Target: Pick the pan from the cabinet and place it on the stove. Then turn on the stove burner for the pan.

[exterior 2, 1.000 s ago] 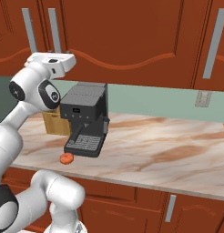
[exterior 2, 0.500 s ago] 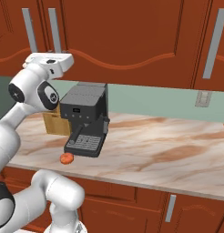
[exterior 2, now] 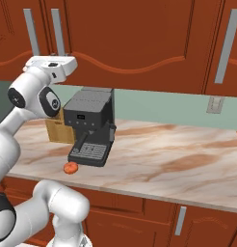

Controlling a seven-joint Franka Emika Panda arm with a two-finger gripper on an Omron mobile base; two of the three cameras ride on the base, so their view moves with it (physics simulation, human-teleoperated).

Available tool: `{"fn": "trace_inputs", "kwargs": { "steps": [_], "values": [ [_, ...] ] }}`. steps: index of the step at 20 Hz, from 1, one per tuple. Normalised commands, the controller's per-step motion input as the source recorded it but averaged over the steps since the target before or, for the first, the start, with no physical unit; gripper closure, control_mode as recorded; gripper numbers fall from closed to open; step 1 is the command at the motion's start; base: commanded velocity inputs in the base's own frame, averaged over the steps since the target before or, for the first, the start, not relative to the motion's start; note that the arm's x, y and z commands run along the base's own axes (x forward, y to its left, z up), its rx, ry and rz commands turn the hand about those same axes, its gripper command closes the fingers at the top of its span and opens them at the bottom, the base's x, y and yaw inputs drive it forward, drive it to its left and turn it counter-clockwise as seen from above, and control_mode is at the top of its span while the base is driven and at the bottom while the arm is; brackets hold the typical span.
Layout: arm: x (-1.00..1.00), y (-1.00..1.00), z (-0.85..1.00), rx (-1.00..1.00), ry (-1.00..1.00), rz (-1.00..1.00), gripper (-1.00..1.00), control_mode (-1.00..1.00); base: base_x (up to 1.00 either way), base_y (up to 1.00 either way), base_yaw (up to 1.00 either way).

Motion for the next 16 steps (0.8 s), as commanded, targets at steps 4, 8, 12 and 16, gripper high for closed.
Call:
{"fn": "trace_inputs", "kwargs": {
  "steps": [4, 8, 12, 16],
  "values": [
    [0.03, 0.0, -0.09, 0.0, 0.04, 0.01, 1.0, -1.0, 0.0, 0.0, 0.0],
    [0.0, -0.11, 0.0, 0.0, 0.01, 0.06, 1.0, -1.0, 0.0, 0.0, 0.0],
    [0.0, -0.2, 0.0, 0.0, 0.0, 0.08, 1.0, -1.0, 0.0, 0.0, 0.0],
    [-0.01, -0.23, 0.0, 0.0, 0.02, 0.08, 1.0, -1.0, 0.0, 0.0, 0.0]
  ]
}}
